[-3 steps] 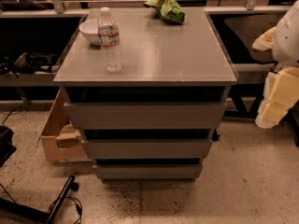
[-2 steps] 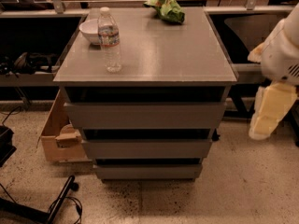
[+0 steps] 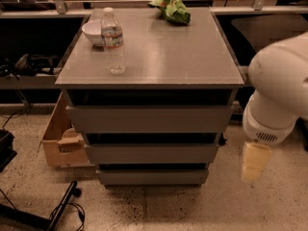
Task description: Open bottom drawer
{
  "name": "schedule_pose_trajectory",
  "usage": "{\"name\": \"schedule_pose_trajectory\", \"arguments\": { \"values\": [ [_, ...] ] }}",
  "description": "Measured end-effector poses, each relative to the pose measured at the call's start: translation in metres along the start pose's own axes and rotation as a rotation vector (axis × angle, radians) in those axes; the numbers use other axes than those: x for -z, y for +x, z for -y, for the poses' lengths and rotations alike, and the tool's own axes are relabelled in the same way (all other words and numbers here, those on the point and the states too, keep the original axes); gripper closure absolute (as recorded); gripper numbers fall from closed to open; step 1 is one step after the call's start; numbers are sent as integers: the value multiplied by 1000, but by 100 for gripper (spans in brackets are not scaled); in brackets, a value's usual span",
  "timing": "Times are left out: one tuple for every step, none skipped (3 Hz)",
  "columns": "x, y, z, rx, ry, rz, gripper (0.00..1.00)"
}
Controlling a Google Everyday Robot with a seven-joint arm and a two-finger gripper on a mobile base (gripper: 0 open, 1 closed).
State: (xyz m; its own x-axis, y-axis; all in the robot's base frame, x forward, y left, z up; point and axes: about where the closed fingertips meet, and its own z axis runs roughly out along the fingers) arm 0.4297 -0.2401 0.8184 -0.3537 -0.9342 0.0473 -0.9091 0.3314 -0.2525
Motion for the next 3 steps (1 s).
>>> {"name": "schedule_pose_trajectory", "arguments": {
  "values": [
    [-70,14,-16,-25,-7,-31,0],
    [-69,14,-16,-24,-7,-31,0],
    [-105,-3,-38,10,-19,-43,0]
  ]
}}
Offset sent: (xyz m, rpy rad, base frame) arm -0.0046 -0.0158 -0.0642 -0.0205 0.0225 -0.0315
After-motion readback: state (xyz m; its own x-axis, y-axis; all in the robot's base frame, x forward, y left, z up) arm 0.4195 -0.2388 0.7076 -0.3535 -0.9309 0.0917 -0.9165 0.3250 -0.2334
